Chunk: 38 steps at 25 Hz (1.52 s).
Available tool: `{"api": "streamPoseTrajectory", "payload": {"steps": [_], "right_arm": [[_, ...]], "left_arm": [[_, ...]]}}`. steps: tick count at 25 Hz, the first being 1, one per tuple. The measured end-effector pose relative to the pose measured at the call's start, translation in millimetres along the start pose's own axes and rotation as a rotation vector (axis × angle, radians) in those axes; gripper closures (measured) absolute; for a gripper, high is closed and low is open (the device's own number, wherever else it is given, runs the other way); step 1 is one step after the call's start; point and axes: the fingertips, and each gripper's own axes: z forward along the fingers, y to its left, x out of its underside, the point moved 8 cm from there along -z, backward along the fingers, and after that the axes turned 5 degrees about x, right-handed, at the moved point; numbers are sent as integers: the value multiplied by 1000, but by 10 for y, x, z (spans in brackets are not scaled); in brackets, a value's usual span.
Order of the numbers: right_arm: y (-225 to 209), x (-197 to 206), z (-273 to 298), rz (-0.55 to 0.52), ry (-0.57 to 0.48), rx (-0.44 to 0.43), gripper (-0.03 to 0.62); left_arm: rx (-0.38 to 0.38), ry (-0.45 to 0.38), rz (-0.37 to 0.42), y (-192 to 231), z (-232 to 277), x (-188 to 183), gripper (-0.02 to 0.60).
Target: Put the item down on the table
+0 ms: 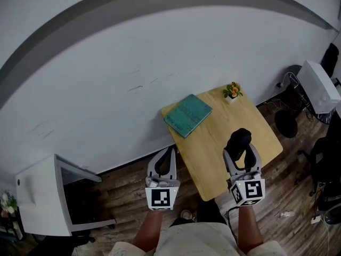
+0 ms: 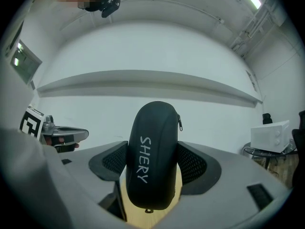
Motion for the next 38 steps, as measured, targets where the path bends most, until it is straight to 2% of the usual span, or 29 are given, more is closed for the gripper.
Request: {"api": "streamPoseTrajectory", "payload": {"steps": [5,11,14,17,20,22,25,30,38], "right_arm": [[73,174,148,13,54,-54,260],[243,531,364,-20,196,-118,260],[317,752,452,-28,282,-148,260],[391,1006,537,-36,383,-181,260],[488,1290,607,-31,498,-243,260],[549,1464,636,-54,573,-273,260],[615,1693,681,-102,678,-295,260],[682,2008,704,-127,822,-320,261],[767,2261,794,-175,946,-340,261]], "left_arm": [[-8,34,2,19,16,174,574],[-33,67,-24,32,-33,419,574],[-41,78,-21,30,-66,529,574],[-61,93,-54,33,-116,653,574],[-81,102,-41,54,-193,771,574],[-98,114,-62,54,-248,850,574],[-120,134,-100,42,-306,940,574],[-139,155,-95,6,-404,1030,574],[-179,174,-116,4,-558,1127,574]]}}
